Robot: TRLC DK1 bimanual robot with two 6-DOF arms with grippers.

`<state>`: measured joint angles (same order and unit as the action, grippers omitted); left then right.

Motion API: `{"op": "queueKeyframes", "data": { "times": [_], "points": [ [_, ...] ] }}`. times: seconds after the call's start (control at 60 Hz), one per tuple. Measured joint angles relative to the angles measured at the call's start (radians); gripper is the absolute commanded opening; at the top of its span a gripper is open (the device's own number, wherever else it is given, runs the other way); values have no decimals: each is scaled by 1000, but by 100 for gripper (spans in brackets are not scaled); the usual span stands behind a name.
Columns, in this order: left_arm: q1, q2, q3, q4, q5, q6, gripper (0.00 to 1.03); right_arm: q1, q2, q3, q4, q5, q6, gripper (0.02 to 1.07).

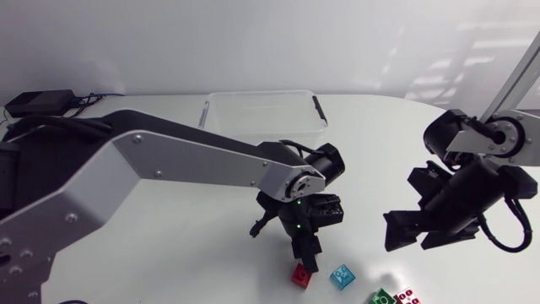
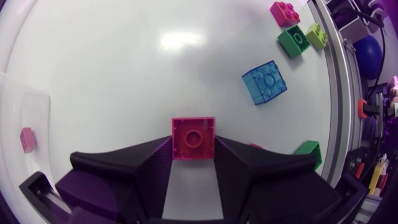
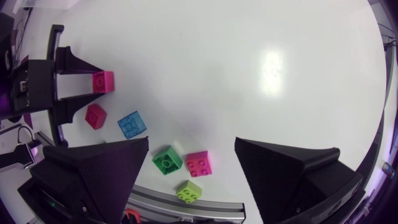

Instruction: Place the duplo bricks in the container

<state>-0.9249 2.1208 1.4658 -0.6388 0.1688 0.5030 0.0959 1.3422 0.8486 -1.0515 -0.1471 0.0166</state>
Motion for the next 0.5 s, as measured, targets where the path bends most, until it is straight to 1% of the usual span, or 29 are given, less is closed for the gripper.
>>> {"op": "queueKeyframes", "data": {
  "times": [0.133,0.267,0.35,0.433,0.5],
  "points": [
    [13,-3,-1,-3,11,7,26,0,67,-2,-14,37,-4,102],
    [55,-48,-36,-14,10,7,26,1,132,-18,-26,52,-26,102],
    [89,-108,-60,-18,10,7,26,14,175,-28,-33,68,-34,102],
    [127,-186,-67,-18,10,7,26,29,198,-46,-37,82,-43,97],
    [156,-252,-67,-18,10,7,26,36,201,-59,-44,92,-52,97]
  ]
}}
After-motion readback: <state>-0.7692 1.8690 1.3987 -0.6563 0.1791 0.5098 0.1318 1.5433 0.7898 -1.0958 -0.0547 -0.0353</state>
